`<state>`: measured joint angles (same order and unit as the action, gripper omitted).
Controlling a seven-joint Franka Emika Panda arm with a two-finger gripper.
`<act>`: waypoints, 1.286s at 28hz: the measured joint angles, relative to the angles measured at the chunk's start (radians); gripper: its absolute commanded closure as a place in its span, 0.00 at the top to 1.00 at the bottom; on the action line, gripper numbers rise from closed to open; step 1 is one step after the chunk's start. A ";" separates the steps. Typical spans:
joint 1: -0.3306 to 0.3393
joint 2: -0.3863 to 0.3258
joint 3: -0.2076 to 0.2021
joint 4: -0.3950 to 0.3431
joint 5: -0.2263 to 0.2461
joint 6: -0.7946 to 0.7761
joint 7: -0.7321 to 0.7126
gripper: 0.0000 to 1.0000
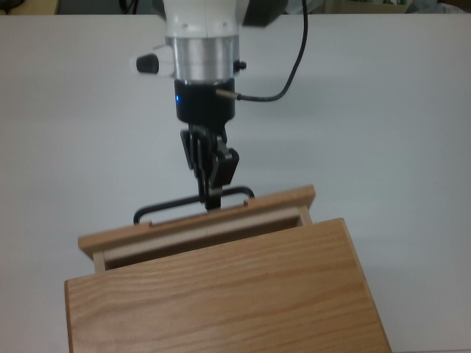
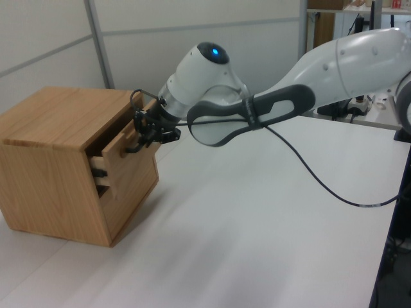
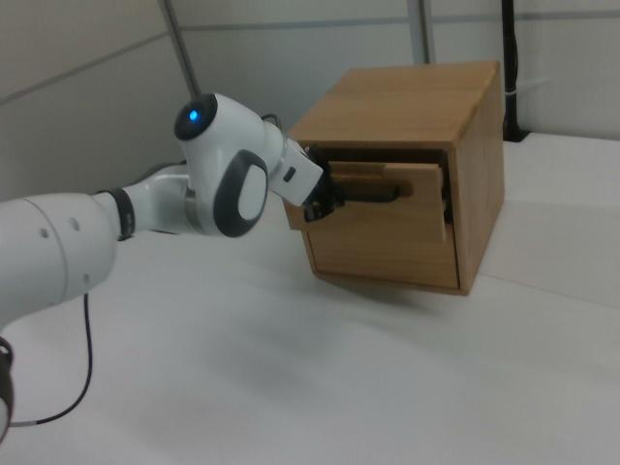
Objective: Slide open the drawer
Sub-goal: 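Pull the handle straight out, sliding the upper drawer from the cabinet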
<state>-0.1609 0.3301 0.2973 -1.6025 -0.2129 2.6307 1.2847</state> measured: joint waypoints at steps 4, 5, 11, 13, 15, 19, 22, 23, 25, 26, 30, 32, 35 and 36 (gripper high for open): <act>0.000 -0.036 0.000 -0.004 0.000 -0.110 -0.002 0.00; 0.000 -0.043 0.000 -0.005 0.000 -0.128 -0.003 0.00; 0.000 -0.070 0.000 -0.010 0.000 -0.207 -0.004 0.00; 0.000 -0.079 0.000 -0.010 0.000 -0.233 -0.004 0.00; 0.000 -0.087 0.000 -0.010 0.000 -0.259 -0.004 0.00; -0.001 -0.110 0.000 -0.010 0.000 -0.336 -0.004 0.00; -0.002 -0.127 0.000 -0.010 0.001 -0.398 -0.004 0.00; -0.002 -0.135 0.000 -0.009 0.002 -0.430 -0.004 0.00; -0.002 -0.145 0.000 -0.009 0.003 -0.471 -0.005 0.00; -0.002 -0.150 0.000 -0.009 0.004 -0.491 -0.006 0.00; -0.003 -0.169 0.000 -0.009 0.009 -0.565 -0.007 0.00; -0.003 -0.177 0.000 -0.009 0.018 -0.590 -0.011 0.00; -0.004 -0.194 0.000 -0.009 0.038 -0.628 -0.031 0.00; -0.004 -0.199 0.000 -0.009 0.045 -0.641 -0.038 0.00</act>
<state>-0.1653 0.1307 0.2971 -1.6118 -0.1683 1.9901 1.2467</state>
